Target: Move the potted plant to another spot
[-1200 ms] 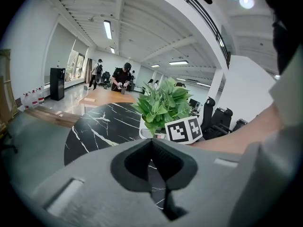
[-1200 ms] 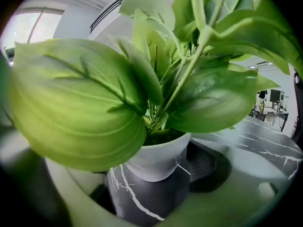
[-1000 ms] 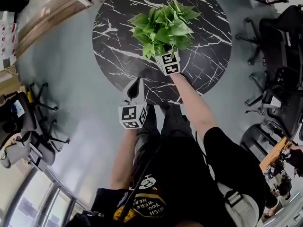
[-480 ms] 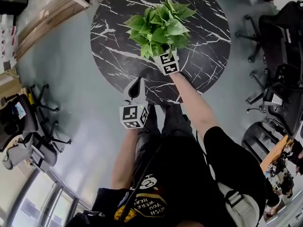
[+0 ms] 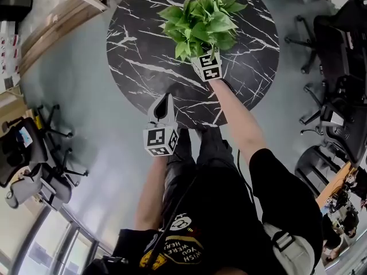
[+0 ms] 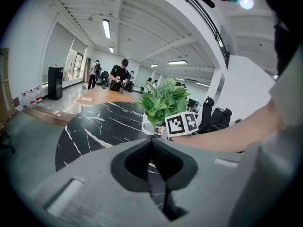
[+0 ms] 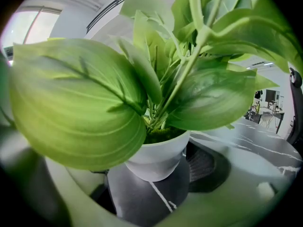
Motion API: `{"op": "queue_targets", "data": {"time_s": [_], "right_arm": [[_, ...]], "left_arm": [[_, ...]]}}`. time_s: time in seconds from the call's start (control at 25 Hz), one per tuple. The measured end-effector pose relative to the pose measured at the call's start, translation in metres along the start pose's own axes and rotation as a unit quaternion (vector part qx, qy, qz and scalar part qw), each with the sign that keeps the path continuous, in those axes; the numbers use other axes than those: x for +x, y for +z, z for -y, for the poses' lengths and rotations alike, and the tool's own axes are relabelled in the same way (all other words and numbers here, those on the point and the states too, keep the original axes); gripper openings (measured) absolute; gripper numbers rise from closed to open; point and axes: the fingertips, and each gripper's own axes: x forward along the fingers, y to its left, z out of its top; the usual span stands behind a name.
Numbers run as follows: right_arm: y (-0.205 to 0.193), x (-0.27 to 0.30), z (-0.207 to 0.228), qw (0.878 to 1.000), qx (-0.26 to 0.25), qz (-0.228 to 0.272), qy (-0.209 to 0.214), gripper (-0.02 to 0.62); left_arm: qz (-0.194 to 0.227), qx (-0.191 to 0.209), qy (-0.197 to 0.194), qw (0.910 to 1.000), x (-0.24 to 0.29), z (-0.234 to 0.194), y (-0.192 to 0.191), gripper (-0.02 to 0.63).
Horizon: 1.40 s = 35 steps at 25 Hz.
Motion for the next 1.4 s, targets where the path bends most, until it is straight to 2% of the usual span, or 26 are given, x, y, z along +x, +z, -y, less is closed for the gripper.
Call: {"op": "queue_targets", "data": {"time_s": [0.4, 0.56, 0.96, 1.16, 1.32, 1.36, 1.4], "right_arm": [[0.016, 0.013, 0.134, 0.997, 0.027, 0.007, -0.067, 0.465], [0.019, 0.006, 0.191, 0.993, 0.046, 0.007, -0.107, 0.463], [-0.009, -0.068, 0.309, 0.974, 0.097, 0.005, -0.207, 0.462], [-0.022, -0.102, 0.309, 0.975, 0.095, 0.003, -0.200, 0.462], [-0.044, -0.127, 0.273, 0.977, 0.106, -0.010, -0.185, 0.462], [-0.049, -0.139, 0.259, 0.977, 0.109, -0.008, -0.184, 0.451], [-0.051, -0.153, 0.243, 0.976, 0.110, -0.003, -0.185, 0.407]], "left_arm": [[-0.012, 0.002, -0.002, 0.9999, 0.014, 0.009, -0.004, 0.005], [-0.017, 0.004, -0.001, 0.9999, 0.021, 0.008, -0.004, 0.005], [-0.029, 0.021, -0.024, 0.9991, 0.042, 0.017, -0.002, 0.005], [-0.038, 0.031, -0.043, 0.9979, 0.048, 0.029, -0.004, 0.005], [-0.047, 0.047, -0.073, 0.9951, 0.050, 0.048, -0.006, 0.005], [-0.047, 0.051, -0.079, 0.9944, 0.051, 0.054, -0.003, 0.005], [-0.046, 0.054, -0.086, 0.9938, 0.051, 0.061, 0.002, 0.005]]}}
